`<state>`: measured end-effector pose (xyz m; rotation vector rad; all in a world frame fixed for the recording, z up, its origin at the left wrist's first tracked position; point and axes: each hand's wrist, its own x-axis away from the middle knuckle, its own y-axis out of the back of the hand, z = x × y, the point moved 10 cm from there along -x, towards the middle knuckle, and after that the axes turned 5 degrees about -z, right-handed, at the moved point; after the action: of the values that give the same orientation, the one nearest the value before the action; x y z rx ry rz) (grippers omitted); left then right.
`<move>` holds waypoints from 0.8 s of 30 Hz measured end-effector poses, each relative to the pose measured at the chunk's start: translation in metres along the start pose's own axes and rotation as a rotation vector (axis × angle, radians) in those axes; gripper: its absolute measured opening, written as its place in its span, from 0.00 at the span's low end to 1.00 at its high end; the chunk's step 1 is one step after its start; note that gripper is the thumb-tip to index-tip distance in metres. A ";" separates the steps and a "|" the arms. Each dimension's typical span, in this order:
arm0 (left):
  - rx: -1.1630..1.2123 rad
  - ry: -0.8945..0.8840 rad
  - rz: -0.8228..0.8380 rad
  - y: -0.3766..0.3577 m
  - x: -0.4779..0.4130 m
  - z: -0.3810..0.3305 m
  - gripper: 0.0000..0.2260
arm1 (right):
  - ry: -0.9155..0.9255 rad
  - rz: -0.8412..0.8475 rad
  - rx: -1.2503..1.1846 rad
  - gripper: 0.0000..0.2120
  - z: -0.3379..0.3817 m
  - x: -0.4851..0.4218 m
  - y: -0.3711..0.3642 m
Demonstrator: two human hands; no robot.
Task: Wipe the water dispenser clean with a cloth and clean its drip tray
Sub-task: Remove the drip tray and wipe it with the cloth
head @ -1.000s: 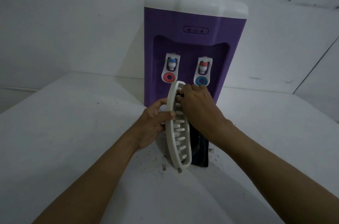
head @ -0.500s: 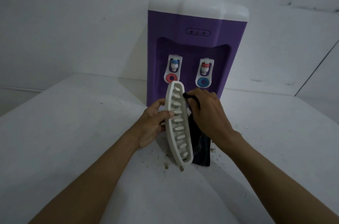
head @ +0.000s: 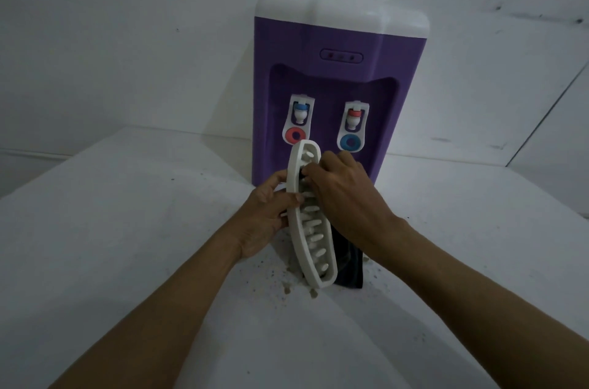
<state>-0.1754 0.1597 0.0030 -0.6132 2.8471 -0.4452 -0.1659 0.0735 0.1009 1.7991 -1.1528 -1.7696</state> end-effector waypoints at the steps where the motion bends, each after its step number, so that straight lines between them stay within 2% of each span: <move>1: 0.000 -0.008 0.007 -0.001 0.000 -0.001 0.15 | 0.012 0.000 -0.011 0.08 0.003 -0.002 0.001; 4: 0.009 -0.018 0.002 0.000 0.000 -0.003 0.14 | 0.060 0.038 -0.055 0.09 0.003 -0.006 0.001; 7: 0.025 -0.016 -0.013 0.000 0.001 -0.003 0.16 | 0.086 0.177 0.020 0.16 0.002 -0.003 -0.006; 9: 0.036 -0.011 -0.014 -0.002 0.000 -0.002 0.20 | 0.056 0.201 0.094 0.17 0.001 -0.002 -0.006; 12: 0.055 -0.007 0.008 -0.005 0.000 -0.002 0.23 | -0.023 0.169 0.115 0.14 -0.005 -0.001 -0.008; 14: 0.064 -0.005 0.010 -0.003 0.001 -0.002 0.21 | -0.077 0.099 -0.013 0.08 -0.011 -0.002 -0.007; 16: 0.071 0.010 0.018 -0.001 0.002 -0.002 0.20 | -0.107 0.048 -0.139 0.07 -0.012 -0.003 -0.005; 18: 0.068 0.021 0.030 0.001 0.003 -0.003 0.20 | -0.058 0.016 -0.165 0.06 -0.004 -0.006 -0.003; 20: 0.063 0.018 0.030 0.002 0.003 -0.005 0.20 | -0.022 0.056 -0.092 0.06 0.001 -0.008 -0.006; 24: 0.069 0.015 0.036 -0.002 0.003 -0.002 0.20 | -0.040 0.164 0.143 0.13 -0.001 -0.002 -0.012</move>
<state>-0.1775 0.1574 0.0049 -0.5477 2.8382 -0.5415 -0.1616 0.0818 0.0930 1.6983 -1.4327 -1.6734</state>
